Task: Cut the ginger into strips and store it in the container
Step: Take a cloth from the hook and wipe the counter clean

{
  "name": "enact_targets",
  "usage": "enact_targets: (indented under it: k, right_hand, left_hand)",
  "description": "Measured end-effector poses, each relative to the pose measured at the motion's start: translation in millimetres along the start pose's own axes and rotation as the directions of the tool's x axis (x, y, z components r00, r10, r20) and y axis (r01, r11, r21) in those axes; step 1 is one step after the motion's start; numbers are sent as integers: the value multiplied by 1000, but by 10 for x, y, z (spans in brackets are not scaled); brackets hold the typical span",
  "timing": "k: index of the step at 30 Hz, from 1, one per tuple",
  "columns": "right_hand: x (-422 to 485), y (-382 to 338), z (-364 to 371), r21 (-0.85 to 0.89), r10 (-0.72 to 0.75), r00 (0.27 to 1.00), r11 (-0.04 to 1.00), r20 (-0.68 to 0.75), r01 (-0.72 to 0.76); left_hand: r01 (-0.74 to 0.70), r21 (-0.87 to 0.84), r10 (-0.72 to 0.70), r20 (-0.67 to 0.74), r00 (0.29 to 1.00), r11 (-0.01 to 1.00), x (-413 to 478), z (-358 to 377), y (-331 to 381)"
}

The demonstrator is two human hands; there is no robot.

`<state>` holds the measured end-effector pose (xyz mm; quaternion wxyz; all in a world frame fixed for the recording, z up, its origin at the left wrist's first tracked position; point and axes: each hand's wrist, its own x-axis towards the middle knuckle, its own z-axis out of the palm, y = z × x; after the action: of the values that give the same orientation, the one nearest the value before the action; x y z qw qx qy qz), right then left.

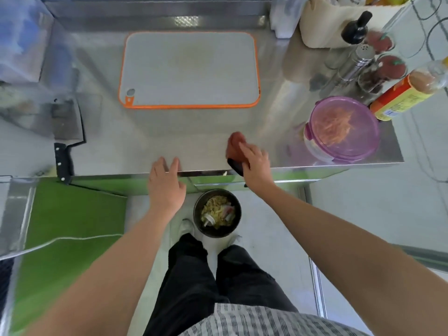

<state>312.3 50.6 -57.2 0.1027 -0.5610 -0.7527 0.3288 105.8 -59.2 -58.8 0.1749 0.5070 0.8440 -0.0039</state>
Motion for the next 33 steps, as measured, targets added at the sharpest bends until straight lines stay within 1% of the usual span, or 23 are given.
enact_targets:
  k: [1, 2, 3, 4, 5, 6, 7, 8, 9, 11, 12, 15, 17, 18, 19, 23, 25, 26, 28, 29, 30, 31, 33]
  right_hand:
    - [-98, -65, 122, 76, -98, 991, 993, 91, 91]
    - [-201, -119, 203, 163, -194, 971, 972, 140, 170]
    - [-269, -145, 254, 220, -244, 962, 952, 123, 213]
    - [-284, -144, 260, 253, -226, 973, 945, 39, 209]
    - [-262, -120, 235, 272, -150, 985, 947, -83, 168]
    - [-247, -85, 197, 263, -54, 980, 959, -192, 105]
    - [-245, -52, 167, 229, 8, 965, 972, -262, 54]
    - [-256, -37, 162, 174, 2, 963, 984, -269, 47]
    - [-290, -33, 202, 123, -39, 977, 990, -211, 66]
    - [-429, -57, 338, 127, -76, 994, 988, -76, 86]
    - [-513, -86, 387, 151, -55, 996, 986, -70, 65]
    - [-676, -126, 459, 178, 91, 972, 983, -218, -52]
    - [-692, -183, 478, 183, 107, 944, 982, -311, -51]
    - [-672, -221, 508, 163, 93, 943, 986, -321, -41]
    - [-643, -253, 550, 147, 90, 947, 988, -308, -46]
    - [-557, -313, 659, 148, 147, 973, 982, -176, -121]
    - [-557, -309, 665, 93, 160, 975, 985, -152, -147]
    - [-572, -291, 680, 32, 175, 978, 984, -115, -173]
    - [-632, -231, 728, -53, 271, 963, 961, 1, -271]
    - [-662, -210, 747, -38, 314, 949, 949, 20, -313]
    - [-686, -210, 758, 11, 332, 943, 943, -5, -332]
    - [-696, -236, 761, 72, 319, 945, 947, -75, -314]
    - [-678, -312, 783, 144, 252, 937, 964, -239, -223]
  left_hand:
    - [-13, -12, 13, -1, 1000, 1000, -38, 12, -39]
    - [-25, -27, 24, -9, 1000, 999, -68, 15, -72]
    - [-37, -38, 36, -12, 999, 999, -92, 11, -100]
    - [-48, -46, 47, -16, 999, 998, -108, 3, -127]
    - [-52, -56, 51, -22, 998, 997, -121, -9, -156]
    - [-50, -63, 48, -28, 998, 997, -134, -11, -184]
    - [-46, -66, 44, -30, 999, 997, -149, -8, -215]
    - [-47, -67, 45, -32, 998, 997, -160, 0, -236]
    - [-52, -67, 50, -29, 998, 996, -179, 6, -246]
    - [-63, -76, 62, -20, 998, 995, -235, 14, -244]
    - [-71, -81, 69, -24, 997, 994, -261, 11, -239]
    - [-108, -52, 106, -38, 994, 993, -321, 0, -259]
    - [-135, -30, 133, -61, 989, 990, -339, 24, -294]
    - [-140, -25, 138, -67, 988, 990, -348, 39, -301]
    - [-143, -21, 142, -65, 988, 989, -358, 57, -302]
    - [-143, -20, 142, -48, 989, 990, -386, 142, -287]
    - [-145, -24, 144, -47, 989, 989, -390, 172, -299]
    - [-146, -24, 145, -45, 988, 989, -393, 177, -302]
    - [-145, -26, 144, -42, 989, 989, -398, 181, -300]
    - [-145, -29, 143, -41, 989, 989, -399, 177, -295]
    - [-144, -28, 143, -40, 989, 989, -396, 176, -291]
    - [-143, -27, 142, -39, 989, 989, -391, 175, -290]
    - [-139, -23, 138, -38, 990, 990, -389, 183, -295]
